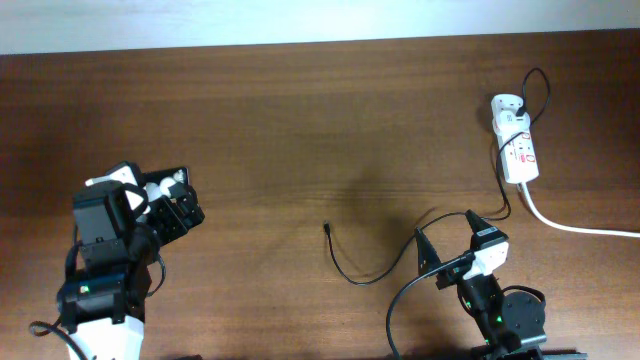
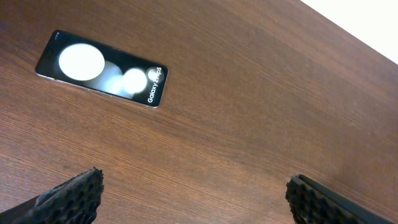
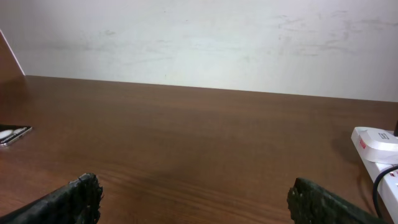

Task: Plug charger to phone and switch on socket
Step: 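Move the left gripper over the black phone and lower onto it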

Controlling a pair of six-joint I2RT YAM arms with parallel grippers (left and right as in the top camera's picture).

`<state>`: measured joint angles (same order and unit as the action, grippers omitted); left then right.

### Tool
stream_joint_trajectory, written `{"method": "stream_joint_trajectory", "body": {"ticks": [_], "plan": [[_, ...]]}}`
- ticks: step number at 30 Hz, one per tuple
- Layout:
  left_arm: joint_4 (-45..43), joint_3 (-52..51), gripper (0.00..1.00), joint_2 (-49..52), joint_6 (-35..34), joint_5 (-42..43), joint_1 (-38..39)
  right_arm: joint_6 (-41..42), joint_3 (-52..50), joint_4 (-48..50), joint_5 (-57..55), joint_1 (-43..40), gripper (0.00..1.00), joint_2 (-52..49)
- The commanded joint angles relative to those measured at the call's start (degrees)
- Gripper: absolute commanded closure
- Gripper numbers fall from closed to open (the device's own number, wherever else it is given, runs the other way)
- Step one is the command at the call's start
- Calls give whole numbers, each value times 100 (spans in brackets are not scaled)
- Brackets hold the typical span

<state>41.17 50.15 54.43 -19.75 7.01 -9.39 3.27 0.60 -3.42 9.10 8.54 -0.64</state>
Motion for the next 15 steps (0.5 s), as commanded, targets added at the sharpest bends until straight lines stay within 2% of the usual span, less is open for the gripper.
{"method": "stream_joint_trajectory", "body": {"ticks": [1, 6, 9, 13, 15], "plan": [[9, 129, 1, 4, 4, -44, 24, 63, -28, -28, 35, -35, 1, 44], [2, 129, 1, 4, -4, -39, 24, 63, -28, -28, 35, -35, 1, 44], [-33, 129, 1, 4, -297, 101, 24, 63, -28, -28, 35, -35, 1, 44], [98, 157, 1, 87, -1722, -186, 24, 63, -28, -26, 35, -35, 1, 44], [560, 446, 1, 385, -2127, -433, 24, 63, -28, -28, 35, -35, 1, 44]]}}
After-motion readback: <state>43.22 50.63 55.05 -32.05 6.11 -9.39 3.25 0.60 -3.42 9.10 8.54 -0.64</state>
